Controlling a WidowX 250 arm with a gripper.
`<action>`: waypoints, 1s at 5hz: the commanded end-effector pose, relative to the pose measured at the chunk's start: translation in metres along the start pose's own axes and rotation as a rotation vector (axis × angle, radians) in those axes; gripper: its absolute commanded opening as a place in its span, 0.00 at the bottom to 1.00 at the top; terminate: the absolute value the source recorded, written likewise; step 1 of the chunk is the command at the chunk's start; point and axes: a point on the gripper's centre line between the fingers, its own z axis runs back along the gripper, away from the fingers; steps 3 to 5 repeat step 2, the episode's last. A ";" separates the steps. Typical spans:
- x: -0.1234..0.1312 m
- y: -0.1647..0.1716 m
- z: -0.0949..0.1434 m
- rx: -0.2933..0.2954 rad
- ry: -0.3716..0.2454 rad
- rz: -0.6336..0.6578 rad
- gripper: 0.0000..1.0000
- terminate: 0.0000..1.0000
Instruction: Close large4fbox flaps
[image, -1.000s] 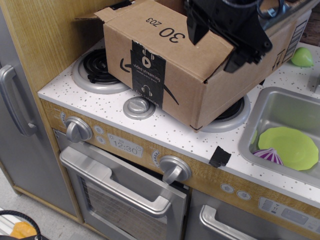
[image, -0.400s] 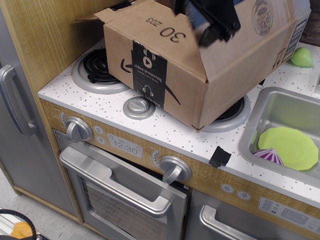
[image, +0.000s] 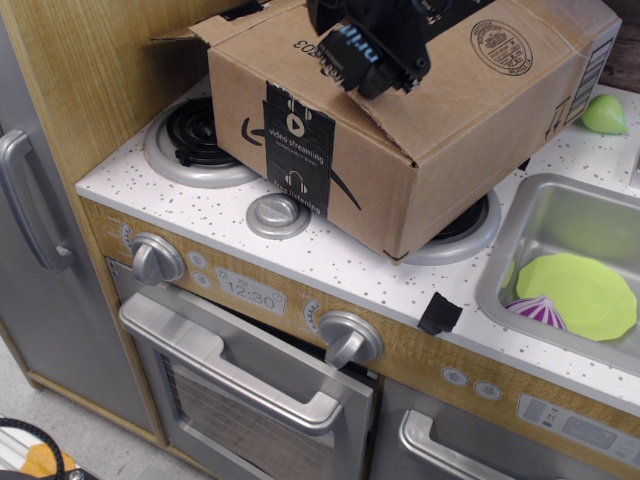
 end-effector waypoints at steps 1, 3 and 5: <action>-0.003 -0.004 -0.011 -0.076 0.028 0.043 1.00 0.00; -0.010 -0.014 -0.017 -0.104 0.010 0.081 1.00 1.00; -0.010 -0.014 -0.017 -0.104 0.010 0.081 1.00 1.00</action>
